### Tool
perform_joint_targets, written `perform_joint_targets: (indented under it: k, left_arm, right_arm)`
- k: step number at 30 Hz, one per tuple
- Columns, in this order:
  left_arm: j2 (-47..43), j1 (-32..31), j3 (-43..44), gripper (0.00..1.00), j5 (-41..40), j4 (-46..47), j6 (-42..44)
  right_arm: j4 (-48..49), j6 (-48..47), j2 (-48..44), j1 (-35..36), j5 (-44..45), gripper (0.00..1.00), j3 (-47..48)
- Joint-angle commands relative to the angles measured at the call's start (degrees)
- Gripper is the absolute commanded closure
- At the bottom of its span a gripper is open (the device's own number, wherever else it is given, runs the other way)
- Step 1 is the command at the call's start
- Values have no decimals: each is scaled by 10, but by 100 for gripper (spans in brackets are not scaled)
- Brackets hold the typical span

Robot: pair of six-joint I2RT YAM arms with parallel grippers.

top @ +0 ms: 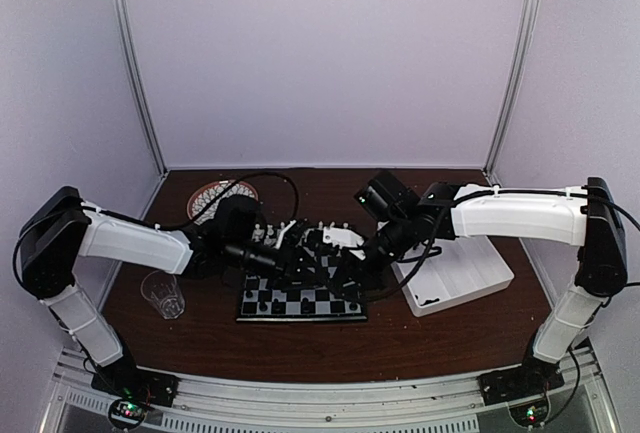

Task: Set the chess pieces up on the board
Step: Pass from the right arm to the left

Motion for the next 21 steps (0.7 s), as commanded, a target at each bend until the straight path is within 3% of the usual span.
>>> perform_joint_targets:
  k: [1,10,14,17,21]
  left_arm:
    - [10,-5,15,69,24,34,-2]
    - [11,-8,19,85,32,34,-2]
    - [0,-8,31,88,22,-2,24]
    - [-18,-8,58,90,3,-90,82]
    - [-58,-8,147,91,-87,-361,235]
  right_arm:
    - [14,5,1,-4,1,84,1]
    - [21,4,5,-4,8,83,-4]
    - [24,1,5,-4,7,78,-8]
    - [10,-4,-2,-6,17,69,-5]
    - [-32,-37,-37,-36,8,57,-9]
